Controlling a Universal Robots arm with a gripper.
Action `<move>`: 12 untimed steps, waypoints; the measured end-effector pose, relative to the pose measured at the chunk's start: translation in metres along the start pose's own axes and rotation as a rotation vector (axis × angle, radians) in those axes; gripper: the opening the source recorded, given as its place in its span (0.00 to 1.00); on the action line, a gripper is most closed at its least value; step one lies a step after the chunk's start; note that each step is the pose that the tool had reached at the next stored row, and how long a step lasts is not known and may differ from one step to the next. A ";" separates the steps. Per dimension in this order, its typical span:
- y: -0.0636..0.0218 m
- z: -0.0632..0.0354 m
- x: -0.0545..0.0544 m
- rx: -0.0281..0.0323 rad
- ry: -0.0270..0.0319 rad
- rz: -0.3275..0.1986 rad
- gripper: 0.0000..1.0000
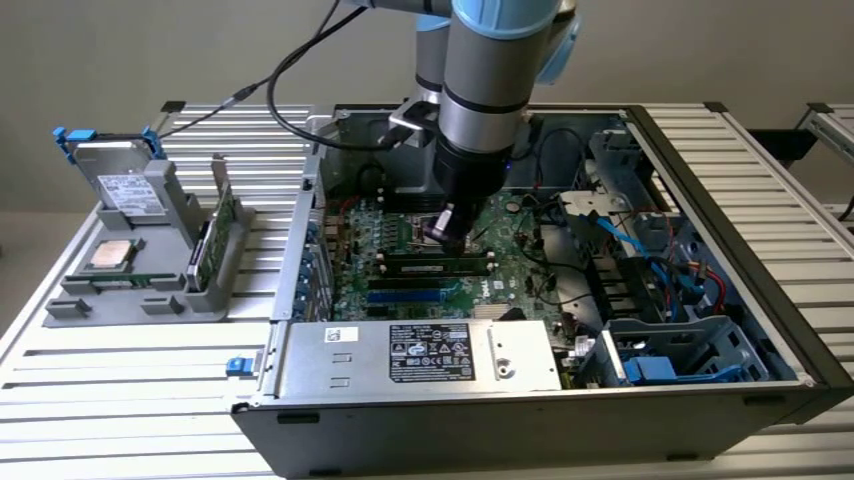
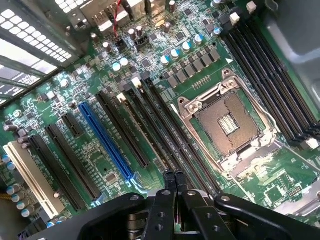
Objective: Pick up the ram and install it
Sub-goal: 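Press down the ram until it locks into place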
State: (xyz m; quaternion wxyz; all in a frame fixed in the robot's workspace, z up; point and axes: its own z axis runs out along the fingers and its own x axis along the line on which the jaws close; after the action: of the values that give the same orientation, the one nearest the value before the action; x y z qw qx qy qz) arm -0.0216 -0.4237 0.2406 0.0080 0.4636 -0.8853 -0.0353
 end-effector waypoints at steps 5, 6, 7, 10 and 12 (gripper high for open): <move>0.0000 0.0003 0.000 -0.0140 0.0093 0.044 0.10; 0.0000 0.0004 0.000 -0.0174 0.0111 0.054 0.10; 0.0000 0.0004 0.000 -0.0206 0.0128 0.064 0.10; 0.0000 0.0006 0.000 -0.0283 0.0158 0.097 0.10; 0.0000 0.0006 0.000 -0.0331 0.0178 0.119 0.10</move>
State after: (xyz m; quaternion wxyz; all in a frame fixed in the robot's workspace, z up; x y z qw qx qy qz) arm -0.0215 -0.4236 0.2400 0.0256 0.4102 -0.9105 -0.0452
